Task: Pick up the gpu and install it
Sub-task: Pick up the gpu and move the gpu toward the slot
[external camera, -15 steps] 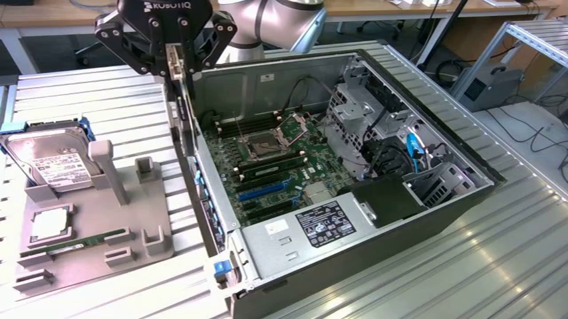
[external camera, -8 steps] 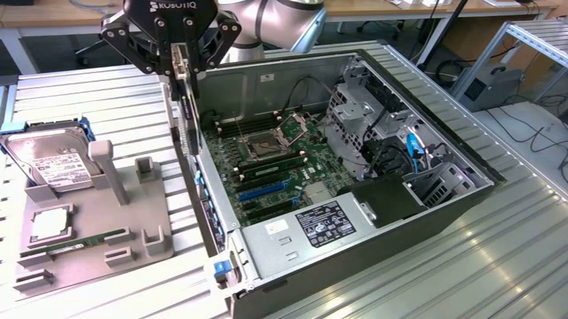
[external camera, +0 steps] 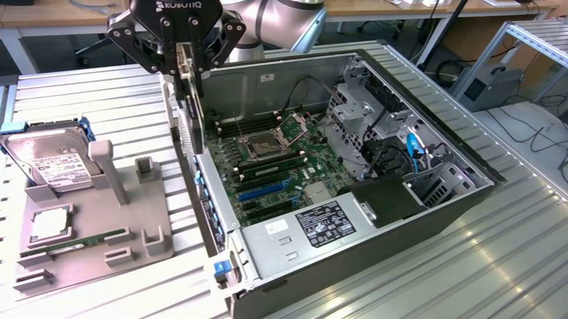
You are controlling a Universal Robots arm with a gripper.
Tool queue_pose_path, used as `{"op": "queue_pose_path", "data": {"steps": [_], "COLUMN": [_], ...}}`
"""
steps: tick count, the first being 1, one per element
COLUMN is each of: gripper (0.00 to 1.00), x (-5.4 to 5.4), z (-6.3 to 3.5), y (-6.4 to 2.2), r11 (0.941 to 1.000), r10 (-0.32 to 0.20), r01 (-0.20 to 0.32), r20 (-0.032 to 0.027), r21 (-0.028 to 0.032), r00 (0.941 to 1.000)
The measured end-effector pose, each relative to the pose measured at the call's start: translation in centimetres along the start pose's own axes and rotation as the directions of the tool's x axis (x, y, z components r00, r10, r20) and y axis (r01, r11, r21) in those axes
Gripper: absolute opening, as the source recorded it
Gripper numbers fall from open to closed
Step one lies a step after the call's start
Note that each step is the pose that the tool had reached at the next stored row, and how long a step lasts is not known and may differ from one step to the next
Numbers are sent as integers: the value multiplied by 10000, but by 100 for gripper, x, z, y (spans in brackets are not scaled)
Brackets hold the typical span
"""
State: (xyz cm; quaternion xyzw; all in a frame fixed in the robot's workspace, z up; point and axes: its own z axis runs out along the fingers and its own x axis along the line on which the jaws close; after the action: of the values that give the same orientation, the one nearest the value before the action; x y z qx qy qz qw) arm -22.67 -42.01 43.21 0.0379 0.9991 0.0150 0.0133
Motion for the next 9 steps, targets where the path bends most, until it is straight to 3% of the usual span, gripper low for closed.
{"op": "queue_pose_path", "data": {"steps": [9], "gripper": [27], "x": [-76], "z": [2], "y": [6], "r11": [10000], "r10": [0], "r01": [0], "r20": [0], "r21": [0], "r00": [10000]}}
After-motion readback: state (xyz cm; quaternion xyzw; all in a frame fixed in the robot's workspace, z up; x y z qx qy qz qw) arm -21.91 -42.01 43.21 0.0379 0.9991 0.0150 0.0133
